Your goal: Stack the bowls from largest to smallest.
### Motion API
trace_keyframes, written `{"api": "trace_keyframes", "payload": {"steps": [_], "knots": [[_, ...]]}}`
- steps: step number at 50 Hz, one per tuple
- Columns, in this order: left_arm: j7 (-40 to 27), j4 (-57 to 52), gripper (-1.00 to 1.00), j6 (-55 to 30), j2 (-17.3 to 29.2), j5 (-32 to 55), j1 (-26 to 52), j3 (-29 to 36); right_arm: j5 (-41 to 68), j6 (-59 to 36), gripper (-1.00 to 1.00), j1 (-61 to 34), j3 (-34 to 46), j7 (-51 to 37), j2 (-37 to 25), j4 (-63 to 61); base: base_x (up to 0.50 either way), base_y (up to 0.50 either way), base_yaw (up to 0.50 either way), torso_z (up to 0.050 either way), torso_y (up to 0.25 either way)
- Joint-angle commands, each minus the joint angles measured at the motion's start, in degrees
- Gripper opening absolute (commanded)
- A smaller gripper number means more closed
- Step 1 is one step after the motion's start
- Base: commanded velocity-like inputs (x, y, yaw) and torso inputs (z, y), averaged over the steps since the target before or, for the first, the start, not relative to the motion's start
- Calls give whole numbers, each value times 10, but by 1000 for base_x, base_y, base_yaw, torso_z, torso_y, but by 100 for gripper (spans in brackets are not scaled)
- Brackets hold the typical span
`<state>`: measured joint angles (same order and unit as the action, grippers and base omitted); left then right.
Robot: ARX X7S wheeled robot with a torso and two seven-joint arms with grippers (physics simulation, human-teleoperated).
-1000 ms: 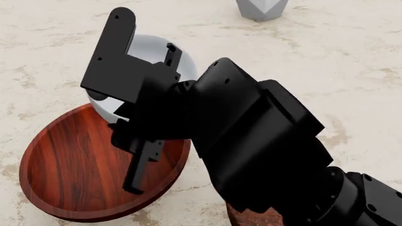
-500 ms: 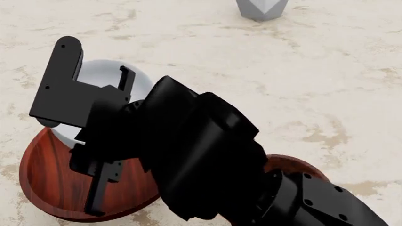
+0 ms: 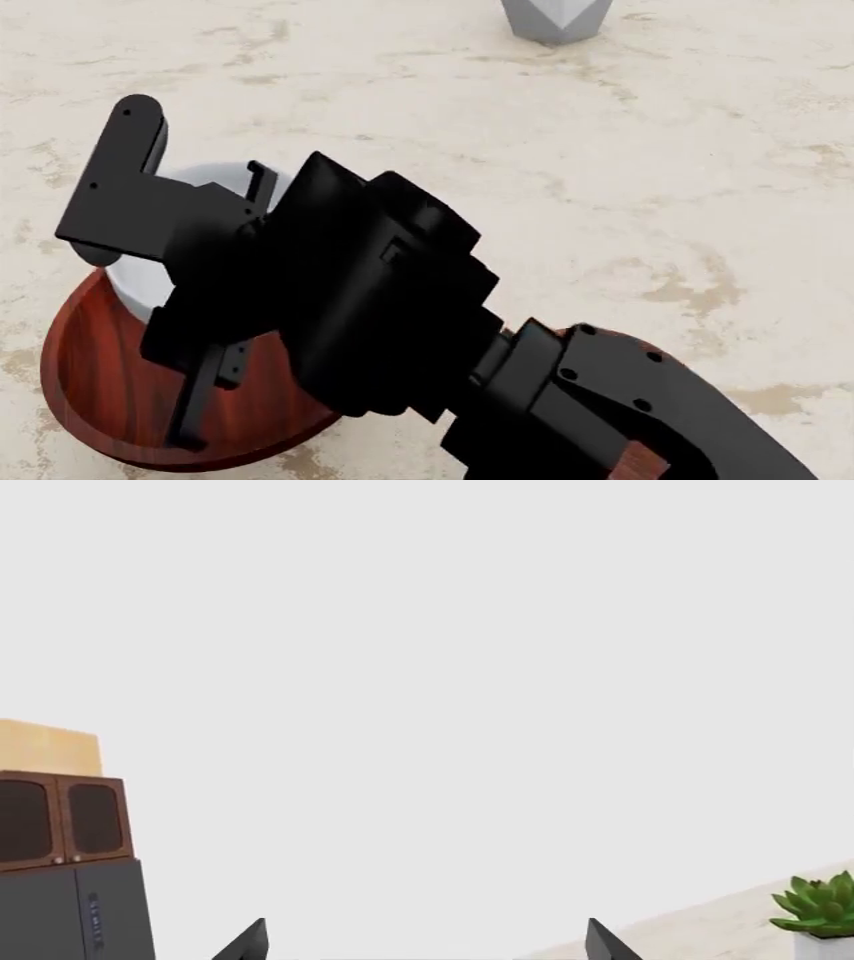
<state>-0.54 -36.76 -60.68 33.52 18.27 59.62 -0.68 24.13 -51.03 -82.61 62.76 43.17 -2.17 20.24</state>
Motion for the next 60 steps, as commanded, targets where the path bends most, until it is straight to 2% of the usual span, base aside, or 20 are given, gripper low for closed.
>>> {"api": "trace_keyframes", "payload": {"steps": [1, 36, 60], "knots": [[10, 3, 100, 12, -9, -6, -10, -23, 76, 45, -100, -55, 51, -13, 20, 88, 0, 0, 0, 0, 0], [7, 5, 100, 16, -6, -3, -16, -25, 170, 83, -100, -54, 123, -32, 20, 105, 0, 0, 0, 0, 1], [5, 3, 100, 17, 0, -1, -26, -31, 281, 163, -100, -60, 242, -73, 21, 132, 0, 0, 0, 0, 0]]}}
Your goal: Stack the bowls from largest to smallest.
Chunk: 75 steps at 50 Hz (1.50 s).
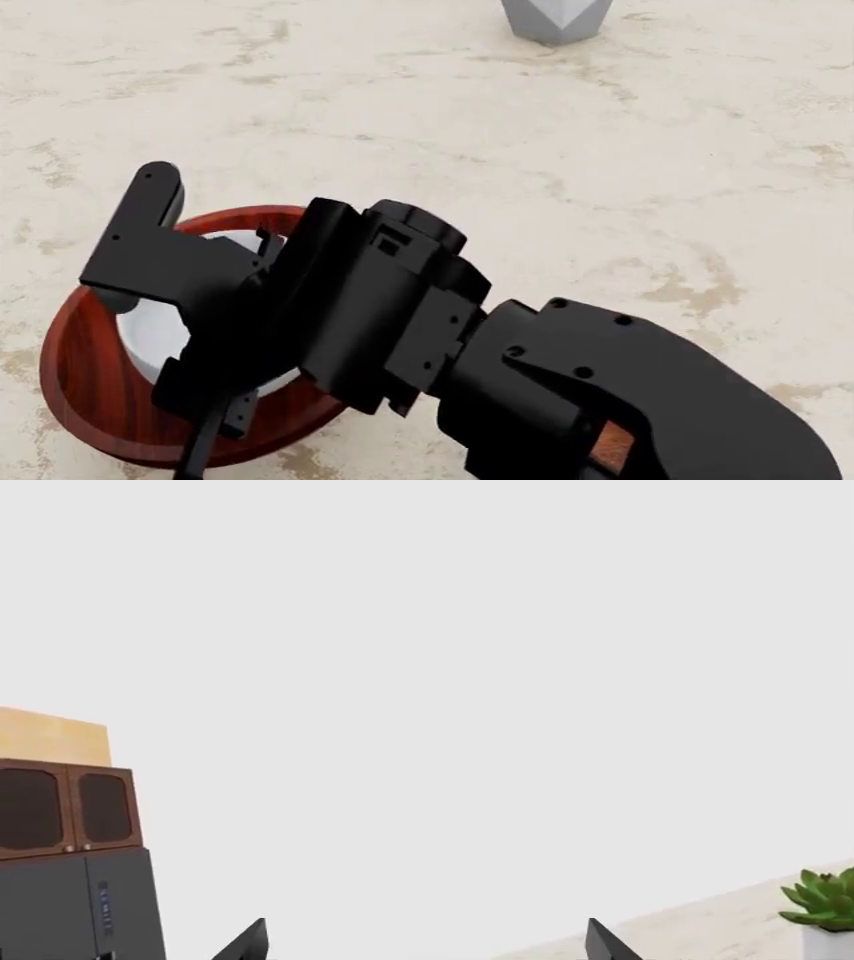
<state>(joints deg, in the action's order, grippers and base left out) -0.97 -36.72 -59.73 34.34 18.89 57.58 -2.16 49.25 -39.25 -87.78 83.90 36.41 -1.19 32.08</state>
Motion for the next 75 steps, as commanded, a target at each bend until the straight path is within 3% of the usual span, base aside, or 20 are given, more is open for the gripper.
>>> {"api": "trace_keyframes", "payload": {"steps": [1, 13, 14, 75], "knots": [[9, 3, 100, 8, -8, -7, -5, -16, 32, 47, -100, -9, 33, -6, 12, 14, 0, 0, 3, 0, 0], [9, 8, 100, 11, -7, -8, -3, -12, 42, 59, -100, -11, 44, -9, 12, 15, 0, 0, 1, 0, 0], [9, 8, 100, 12, -7, -8, -3, -12, 40, 62, 100, -11, 45, -9, 12, 14, 0, 0, 0, 0, 0], [3, 12, 100, 8, -10, 0, 18, 2, 55, 60, 100, -86, 16, -10, -9, 9, 0, 0, 0, 0, 0]]}}
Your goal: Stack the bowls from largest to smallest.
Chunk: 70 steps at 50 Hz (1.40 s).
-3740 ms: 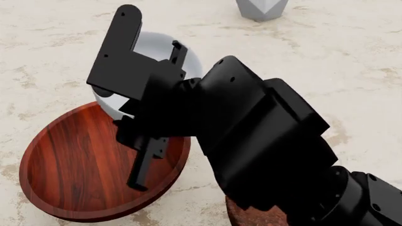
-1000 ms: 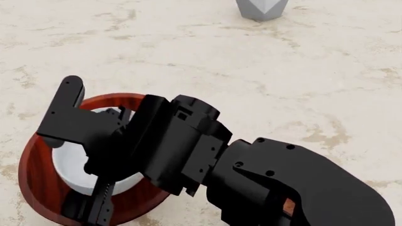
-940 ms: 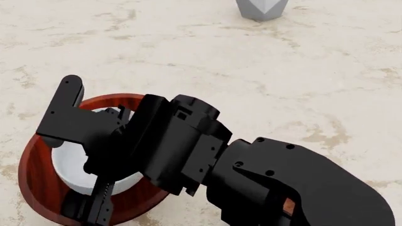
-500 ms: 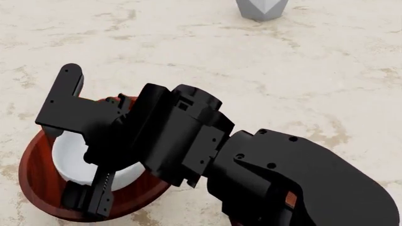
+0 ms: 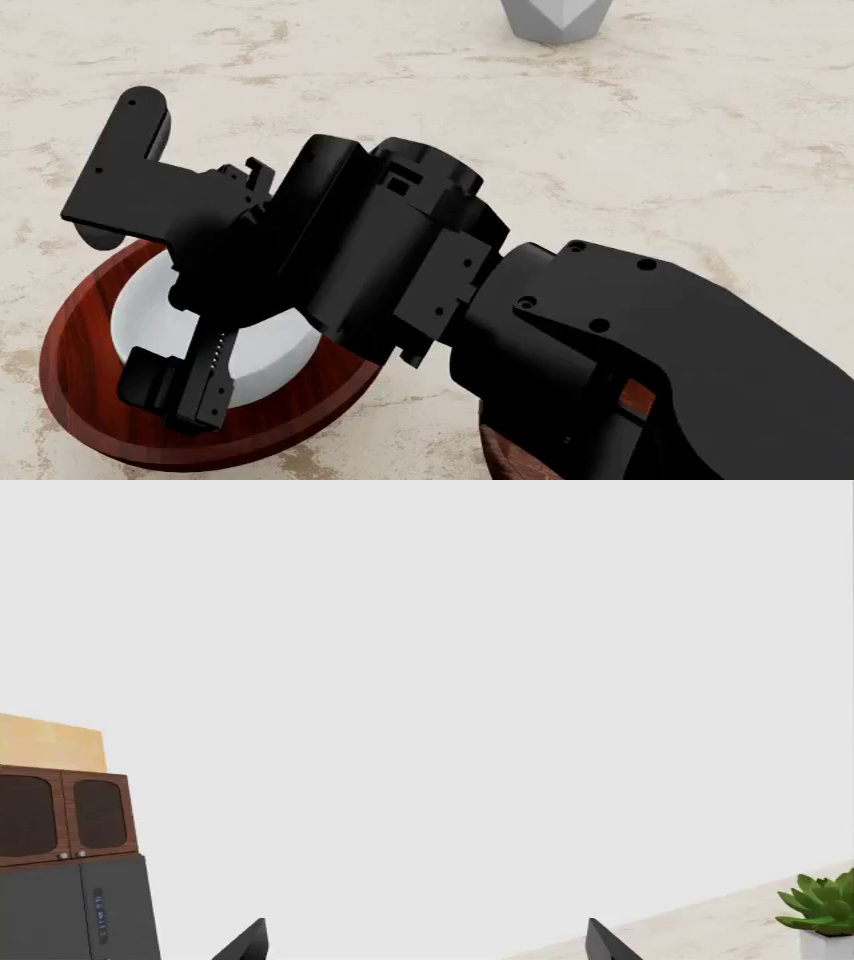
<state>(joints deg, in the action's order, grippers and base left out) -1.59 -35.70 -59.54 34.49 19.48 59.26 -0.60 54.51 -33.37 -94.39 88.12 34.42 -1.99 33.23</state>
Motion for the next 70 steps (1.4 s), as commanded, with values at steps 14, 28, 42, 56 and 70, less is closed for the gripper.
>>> {"api": "trace_keyframes", "payload": {"steps": [14, 28, 42, 56, 70], "knots": [[9, -2, 100, 4, -10, -1, 2, -21, 42, -11, 100, -61, -81, -19, -75, -44, 0, 0, 0, 0, 0], [6, -2, 100, 0, -15, 3, 8, -18, 89, -39, 100, -74, -133, -85, -176, -93, 0, 0, 0, 0, 0], [4, -9, 100, -8, -15, 8, 10, -17, 112, -85, 100, -75, -148, -159, -287, -150, 0, 0, 0, 0, 0], [0, -6, 100, 4, -21, 6, 3, -13, 122, -135, 100, -60, -144, -212, -381, -136, 0, 0, 0, 0, 0], [-3, -6, 100, 4, -29, 8, 13, 2, 151, -174, 100, -27, -140, -264, -480, -221, 0, 0, 0, 0, 0]]}}
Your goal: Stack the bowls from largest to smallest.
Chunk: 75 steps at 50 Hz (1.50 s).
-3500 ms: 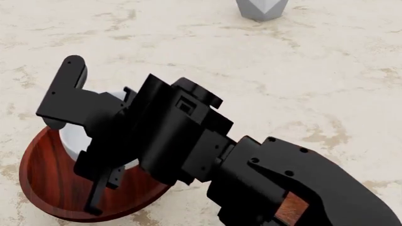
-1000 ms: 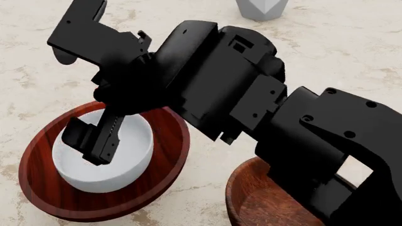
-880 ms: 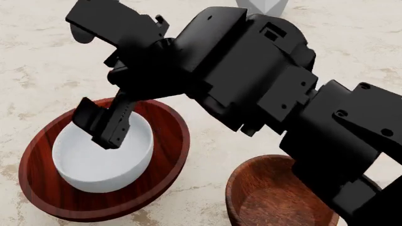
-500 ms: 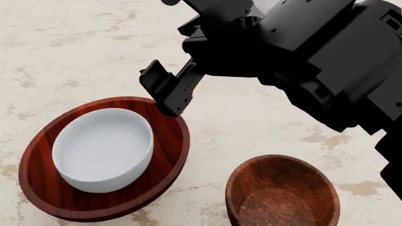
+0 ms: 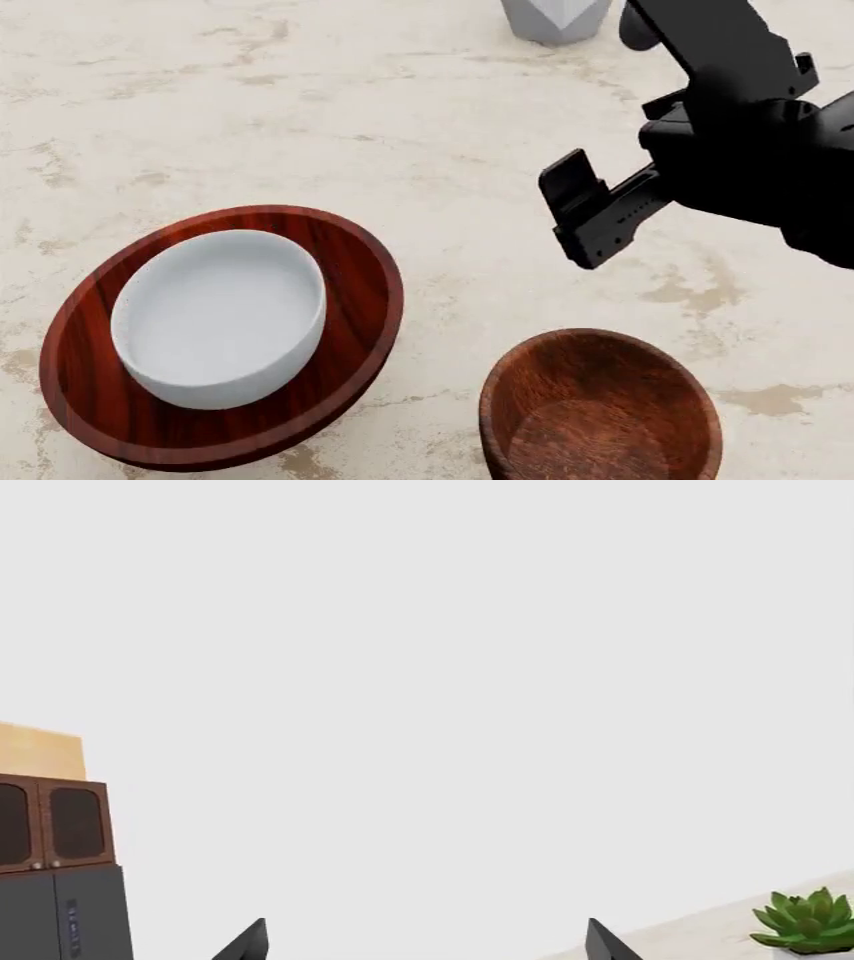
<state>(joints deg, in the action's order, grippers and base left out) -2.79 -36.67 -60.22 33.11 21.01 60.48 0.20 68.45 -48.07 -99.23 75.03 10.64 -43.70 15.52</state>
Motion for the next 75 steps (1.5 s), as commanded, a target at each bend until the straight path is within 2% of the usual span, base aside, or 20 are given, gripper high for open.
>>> {"api": "trace_keyframes", "payload": {"steps": [1, 21, 39, 75], "knots": [[9, 3, 100, 10, -17, -6, 2, -7, 15, -33, 100, 23, -8, -31, -70, -50, 0, 0, 0, 0, 0], [8, 13, 100, 35, -19, -7, -22, -11, -11, -62, 100, 35, 30, -19, -84, -75, 0, 0, 0, 0, 0], [8, 22, 100, 42, -21, -8, -17, -2, 3, -59, 100, 40, 26, -1, -109, -116, 0, 0, 0, 0, 0], [3, 11, 100, 30, -14, -1, -18, -3, -28, 22, 100, 141, 48, 14, -47, -28, 0, 0, 0, 0, 0]]}}
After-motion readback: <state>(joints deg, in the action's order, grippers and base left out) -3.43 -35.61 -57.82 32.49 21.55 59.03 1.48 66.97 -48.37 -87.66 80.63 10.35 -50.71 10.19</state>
